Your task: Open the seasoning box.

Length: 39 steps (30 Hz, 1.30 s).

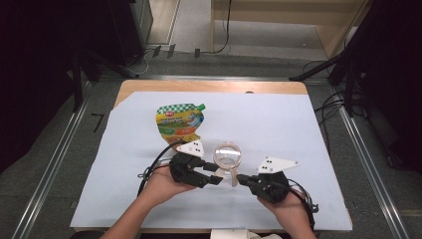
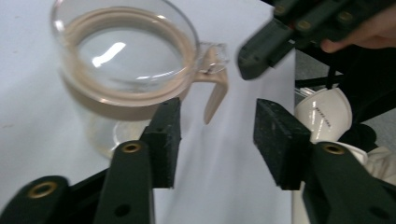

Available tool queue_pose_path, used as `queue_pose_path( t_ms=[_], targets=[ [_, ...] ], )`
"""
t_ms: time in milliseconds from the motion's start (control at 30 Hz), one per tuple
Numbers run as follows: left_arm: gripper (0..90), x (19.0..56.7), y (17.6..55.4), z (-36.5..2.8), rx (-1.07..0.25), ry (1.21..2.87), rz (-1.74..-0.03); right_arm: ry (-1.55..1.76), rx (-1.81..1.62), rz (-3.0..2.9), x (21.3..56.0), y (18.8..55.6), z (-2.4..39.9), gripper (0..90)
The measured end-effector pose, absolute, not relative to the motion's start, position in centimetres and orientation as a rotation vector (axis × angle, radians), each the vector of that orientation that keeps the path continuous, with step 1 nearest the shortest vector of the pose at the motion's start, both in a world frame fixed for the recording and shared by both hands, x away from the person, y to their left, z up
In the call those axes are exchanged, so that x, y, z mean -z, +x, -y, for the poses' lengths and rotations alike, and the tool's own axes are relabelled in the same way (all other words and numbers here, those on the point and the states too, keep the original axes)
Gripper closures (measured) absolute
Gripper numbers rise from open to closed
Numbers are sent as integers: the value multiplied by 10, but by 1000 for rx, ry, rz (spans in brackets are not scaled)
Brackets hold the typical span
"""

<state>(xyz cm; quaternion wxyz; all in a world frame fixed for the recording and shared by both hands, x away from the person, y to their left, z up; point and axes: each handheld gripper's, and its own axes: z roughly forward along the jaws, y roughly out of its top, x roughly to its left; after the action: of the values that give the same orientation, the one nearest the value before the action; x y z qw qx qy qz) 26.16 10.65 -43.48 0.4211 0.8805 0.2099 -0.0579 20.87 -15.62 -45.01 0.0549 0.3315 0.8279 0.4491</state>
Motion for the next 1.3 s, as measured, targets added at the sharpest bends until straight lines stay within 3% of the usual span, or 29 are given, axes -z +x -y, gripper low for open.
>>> queue_pose_path(
  t_ms=[300, 800, 1300],
  targets=[
    [386, 440, 273, -123, 155, 2174, -580, 951, -1336, -2619, 466, 207, 129, 900],
    [388, 440, 275, -130, 106, 2189, -602, 962, -1257, -2628, 476, 216, 121, 900],
    [388, 439, 275, -133, 99, 2180, -612, 1036, -1201, -2617, 473, 223, 150, 900]
  ],
)
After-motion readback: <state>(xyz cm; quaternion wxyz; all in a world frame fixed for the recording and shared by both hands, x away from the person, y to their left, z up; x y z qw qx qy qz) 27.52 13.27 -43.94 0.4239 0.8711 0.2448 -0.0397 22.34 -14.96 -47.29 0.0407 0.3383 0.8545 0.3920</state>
